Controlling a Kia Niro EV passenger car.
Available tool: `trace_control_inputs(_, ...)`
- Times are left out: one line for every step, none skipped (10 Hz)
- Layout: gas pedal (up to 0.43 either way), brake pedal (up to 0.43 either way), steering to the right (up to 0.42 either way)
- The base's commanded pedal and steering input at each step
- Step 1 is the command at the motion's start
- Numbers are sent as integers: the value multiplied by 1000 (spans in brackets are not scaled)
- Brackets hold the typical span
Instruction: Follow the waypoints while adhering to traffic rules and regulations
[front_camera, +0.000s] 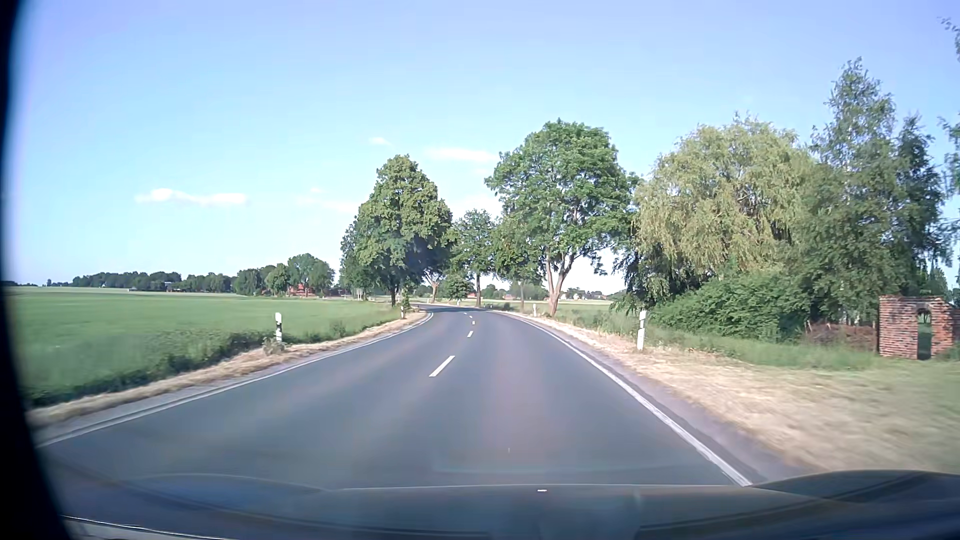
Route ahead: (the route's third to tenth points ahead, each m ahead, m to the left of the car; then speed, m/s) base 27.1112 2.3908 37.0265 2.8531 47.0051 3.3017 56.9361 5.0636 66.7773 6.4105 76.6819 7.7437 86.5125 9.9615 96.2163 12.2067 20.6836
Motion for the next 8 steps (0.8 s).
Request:
trace_control_inputs(480,6,-8)
trace_control_inputs(480,6,-8)
trace_control_inputs(480,6,-8)
trace_control_inputs(480,6,-8)
trace_control_inputs(480,6,-8)
trace_control_inputs(480,6,-8)
trace_control_inputs(480,6,-8)
trace_control_inputs(480,6,-8)
